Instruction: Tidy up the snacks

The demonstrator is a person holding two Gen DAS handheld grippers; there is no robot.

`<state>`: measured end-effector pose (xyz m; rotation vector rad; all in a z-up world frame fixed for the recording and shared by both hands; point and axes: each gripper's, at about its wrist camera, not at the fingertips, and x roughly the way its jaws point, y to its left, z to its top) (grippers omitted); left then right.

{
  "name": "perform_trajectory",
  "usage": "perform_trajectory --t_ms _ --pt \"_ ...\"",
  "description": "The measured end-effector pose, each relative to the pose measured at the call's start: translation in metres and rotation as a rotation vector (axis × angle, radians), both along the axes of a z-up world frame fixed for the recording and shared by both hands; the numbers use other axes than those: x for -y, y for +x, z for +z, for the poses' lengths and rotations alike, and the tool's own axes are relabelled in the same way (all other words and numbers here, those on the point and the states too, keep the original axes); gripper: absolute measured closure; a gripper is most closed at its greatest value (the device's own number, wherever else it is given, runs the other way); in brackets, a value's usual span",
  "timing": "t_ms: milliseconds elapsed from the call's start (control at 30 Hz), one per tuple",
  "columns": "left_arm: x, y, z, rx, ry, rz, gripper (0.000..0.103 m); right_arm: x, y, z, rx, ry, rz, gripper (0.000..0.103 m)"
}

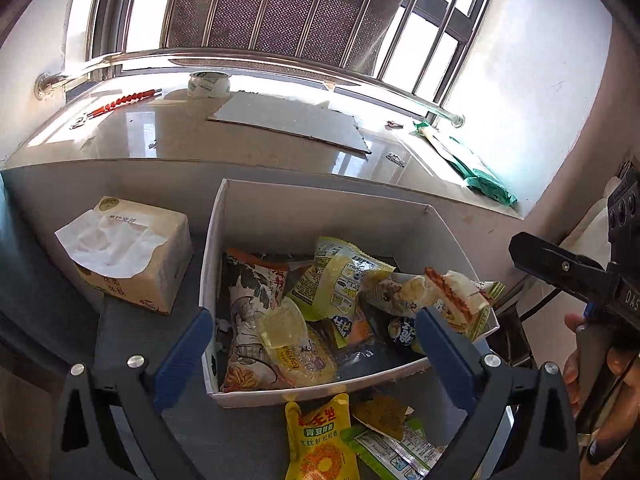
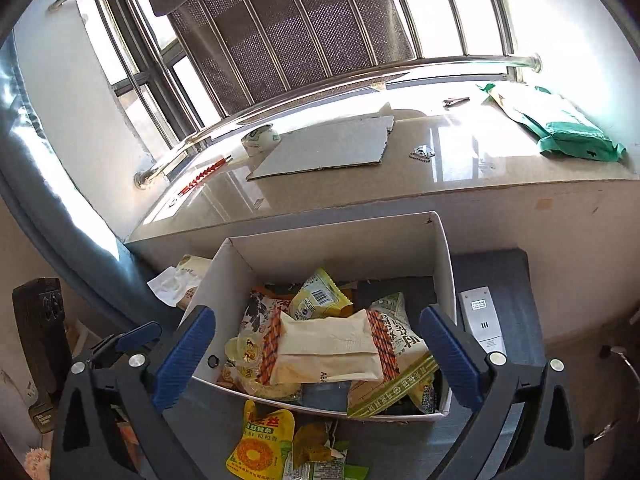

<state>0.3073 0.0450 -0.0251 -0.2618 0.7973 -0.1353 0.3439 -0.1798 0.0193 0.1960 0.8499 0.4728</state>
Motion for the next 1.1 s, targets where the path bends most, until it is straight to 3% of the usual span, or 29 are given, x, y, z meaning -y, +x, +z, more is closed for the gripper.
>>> perform_trajectory --t_ms 100,267,467,600,900,1100 --pt "-0.003 -0.008 0.001 -0.004 0.030 0.006 0.000 0.007 -0.005 -0.003 -0.036 0.022 0.007 0.000" --pt "-0.009 -0.035 0.015 0.032 0.043 -0.006 0.000 0.013 -0.034 0.003 0.015 0.012 0.024 0.000" --pt "0.003 -0.086 0.030 0.093 0.125 -0.075 0.000 0.022 -0.093 0.012 0.064 0.046 0.106 0.000" --pt "0.012 -0.125 0.028 0.111 0.129 -0.120 0.000 0.029 -0.141 0.010 0.098 0.038 0.156 0.000" --pt "0.028 -0.200 -0.010 0.092 0.138 -0.152 0.000 0.045 -0.215 -0.047 -0.002 -0.041 0.157 0.000" --pt "0.033 -0.219 -0.037 0.053 0.114 -0.149 0.000 0.044 -0.229 -0.086 -0.086 -0.075 0.134 0.000"
